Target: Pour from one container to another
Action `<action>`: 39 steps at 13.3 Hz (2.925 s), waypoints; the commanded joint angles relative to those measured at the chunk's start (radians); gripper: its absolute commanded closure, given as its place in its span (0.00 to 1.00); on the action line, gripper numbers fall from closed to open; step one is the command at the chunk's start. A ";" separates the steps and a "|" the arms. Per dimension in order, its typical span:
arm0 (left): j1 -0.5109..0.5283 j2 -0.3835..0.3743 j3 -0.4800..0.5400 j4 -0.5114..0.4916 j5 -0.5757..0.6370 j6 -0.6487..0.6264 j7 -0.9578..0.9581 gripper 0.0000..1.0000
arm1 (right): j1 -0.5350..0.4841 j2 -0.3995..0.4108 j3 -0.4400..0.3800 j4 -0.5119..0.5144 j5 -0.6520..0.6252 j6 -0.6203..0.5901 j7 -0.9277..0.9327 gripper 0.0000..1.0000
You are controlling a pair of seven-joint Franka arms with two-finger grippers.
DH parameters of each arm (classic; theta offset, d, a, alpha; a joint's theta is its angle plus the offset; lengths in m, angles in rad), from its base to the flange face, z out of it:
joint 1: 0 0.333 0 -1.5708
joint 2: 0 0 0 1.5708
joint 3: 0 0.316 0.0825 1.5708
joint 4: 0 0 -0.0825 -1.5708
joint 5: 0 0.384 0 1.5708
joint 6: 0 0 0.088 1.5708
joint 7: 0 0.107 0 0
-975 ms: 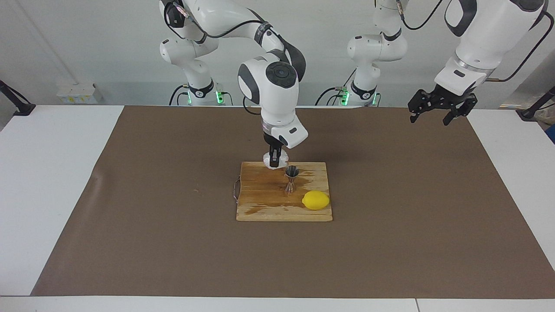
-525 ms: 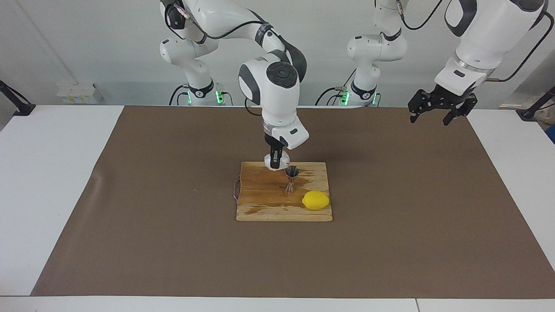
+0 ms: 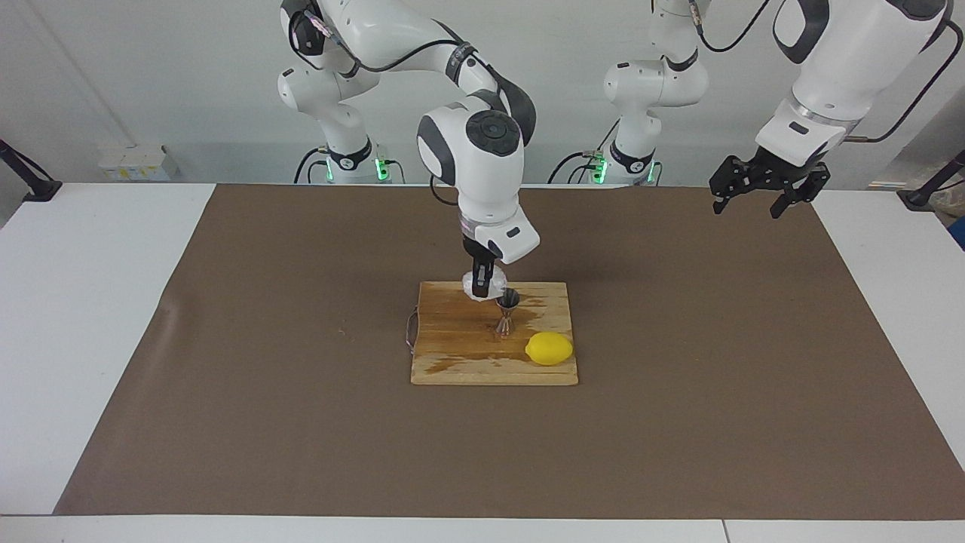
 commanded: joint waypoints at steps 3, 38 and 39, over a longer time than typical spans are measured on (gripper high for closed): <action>0.007 -0.011 -0.005 -0.008 0.018 -0.013 0.007 0.00 | 0.006 0.029 0.005 0.040 -0.012 0.001 0.041 0.69; 0.007 -0.011 -0.005 -0.008 0.018 -0.013 0.007 0.00 | -0.724 -0.121 0.013 -0.657 0.892 0.207 -1.516 0.01; 0.007 -0.011 -0.005 -0.008 0.018 -0.013 0.007 0.00 | -0.724 -0.121 0.011 -0.655 0.892 0.207 -1.514 0.00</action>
